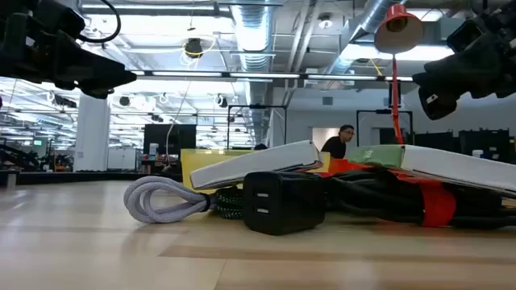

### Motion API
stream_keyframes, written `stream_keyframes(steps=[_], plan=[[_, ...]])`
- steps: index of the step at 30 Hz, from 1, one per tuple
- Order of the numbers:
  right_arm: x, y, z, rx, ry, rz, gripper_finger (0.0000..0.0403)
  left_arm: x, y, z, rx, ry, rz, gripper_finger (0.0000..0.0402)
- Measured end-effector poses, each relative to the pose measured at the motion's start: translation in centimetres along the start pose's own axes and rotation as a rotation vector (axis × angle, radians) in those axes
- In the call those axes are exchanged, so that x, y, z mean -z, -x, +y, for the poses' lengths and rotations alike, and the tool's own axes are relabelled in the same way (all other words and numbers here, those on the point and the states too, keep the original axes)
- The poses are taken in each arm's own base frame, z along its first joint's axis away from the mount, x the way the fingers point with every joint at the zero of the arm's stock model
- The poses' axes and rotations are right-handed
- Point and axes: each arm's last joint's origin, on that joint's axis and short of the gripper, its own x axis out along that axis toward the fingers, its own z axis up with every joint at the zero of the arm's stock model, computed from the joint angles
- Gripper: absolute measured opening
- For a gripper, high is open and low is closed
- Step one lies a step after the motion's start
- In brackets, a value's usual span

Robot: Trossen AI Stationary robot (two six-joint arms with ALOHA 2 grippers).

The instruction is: Pick and place items into bin

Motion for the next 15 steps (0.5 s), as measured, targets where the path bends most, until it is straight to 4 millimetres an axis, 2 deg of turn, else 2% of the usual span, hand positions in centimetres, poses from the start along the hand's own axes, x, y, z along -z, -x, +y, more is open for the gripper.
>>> stream_keyframes(steps=[15], plan=[[0.01,0.00,0.00,0.000,0.000,0.000,0.0104,-0.01,0.00,0.00,0.000,-0.001,-0.001,0.0185]])
